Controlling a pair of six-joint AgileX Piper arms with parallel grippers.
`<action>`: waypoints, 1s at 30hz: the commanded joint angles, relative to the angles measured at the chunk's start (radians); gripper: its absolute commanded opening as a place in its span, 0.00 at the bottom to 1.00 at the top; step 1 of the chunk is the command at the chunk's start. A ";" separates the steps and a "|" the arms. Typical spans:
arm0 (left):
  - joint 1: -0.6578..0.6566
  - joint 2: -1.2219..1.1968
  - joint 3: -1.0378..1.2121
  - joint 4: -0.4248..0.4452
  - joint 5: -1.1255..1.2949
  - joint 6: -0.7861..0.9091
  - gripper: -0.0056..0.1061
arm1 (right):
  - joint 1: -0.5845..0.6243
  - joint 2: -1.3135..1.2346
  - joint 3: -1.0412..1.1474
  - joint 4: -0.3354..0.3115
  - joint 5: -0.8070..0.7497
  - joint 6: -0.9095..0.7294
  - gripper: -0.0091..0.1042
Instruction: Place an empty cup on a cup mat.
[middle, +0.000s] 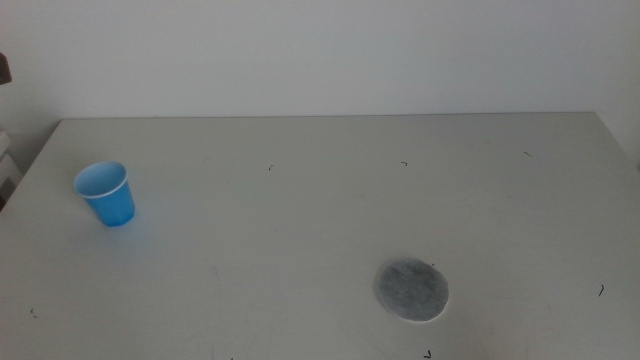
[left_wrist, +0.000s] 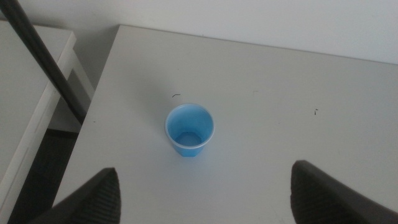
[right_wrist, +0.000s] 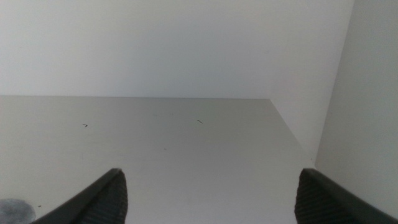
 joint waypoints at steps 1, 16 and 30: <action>0.001 0.010 -0.048 -0.001 -0.046 -0.007 0.99 | 0.002 -0.019 -0.012 -0.009 -0.077 -0.008 0.91; 0.001 0.107 -0.051 -0.003 -0.078 0.000 0.99 | 0.002 -0.019 -0.012 -0.009 -0.077 -0.008 0.91; 0.002 0.343 -0.213 0.034 -0.030 0.038 0.99 | 0.002 -0.019 -0.012 -0.009 -0.077 -0.008 0.91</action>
